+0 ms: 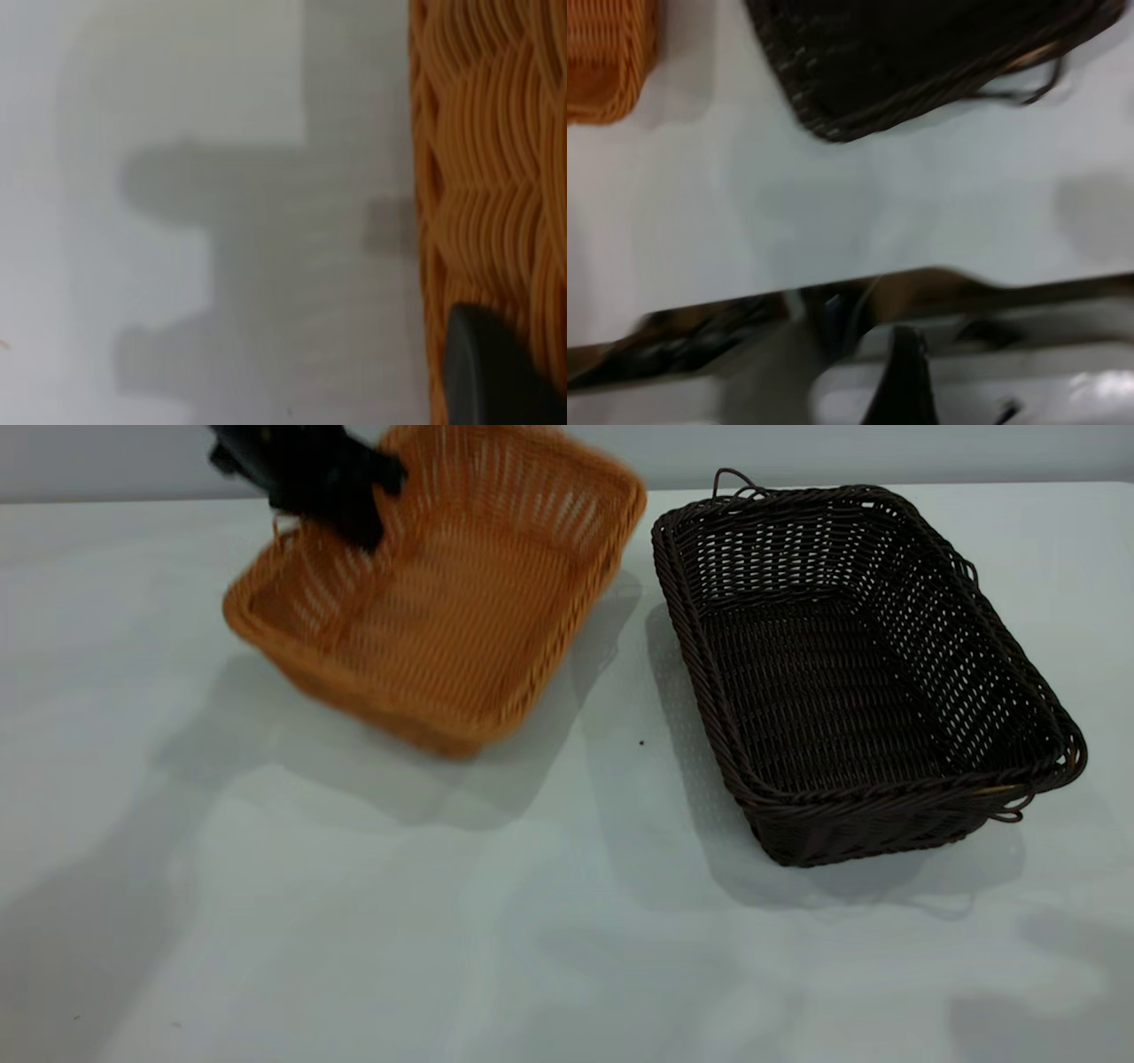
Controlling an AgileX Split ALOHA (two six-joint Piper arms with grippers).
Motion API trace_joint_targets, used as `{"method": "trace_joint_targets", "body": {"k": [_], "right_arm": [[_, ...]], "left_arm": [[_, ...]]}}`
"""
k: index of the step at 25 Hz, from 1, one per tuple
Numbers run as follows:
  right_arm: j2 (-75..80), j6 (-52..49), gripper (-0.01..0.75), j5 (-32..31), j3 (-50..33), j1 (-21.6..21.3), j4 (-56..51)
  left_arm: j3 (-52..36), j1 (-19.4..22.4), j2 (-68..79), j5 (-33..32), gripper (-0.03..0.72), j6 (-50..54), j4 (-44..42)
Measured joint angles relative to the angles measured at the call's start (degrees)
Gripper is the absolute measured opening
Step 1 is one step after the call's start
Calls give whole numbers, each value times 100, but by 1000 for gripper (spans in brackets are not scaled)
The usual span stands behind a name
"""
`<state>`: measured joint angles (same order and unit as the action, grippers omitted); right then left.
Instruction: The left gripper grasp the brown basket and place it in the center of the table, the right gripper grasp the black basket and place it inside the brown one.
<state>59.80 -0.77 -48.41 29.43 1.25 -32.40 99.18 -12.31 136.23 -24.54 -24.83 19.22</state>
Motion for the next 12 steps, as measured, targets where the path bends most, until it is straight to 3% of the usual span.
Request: {"method": "trace_joint_targets", "body": {"k": [12], "right_arm": [[2464, 969, 561, 801, 42, 53, -2299]], "left_arm": [[156, 0, -360, 56, 82, -15, 11]]}}
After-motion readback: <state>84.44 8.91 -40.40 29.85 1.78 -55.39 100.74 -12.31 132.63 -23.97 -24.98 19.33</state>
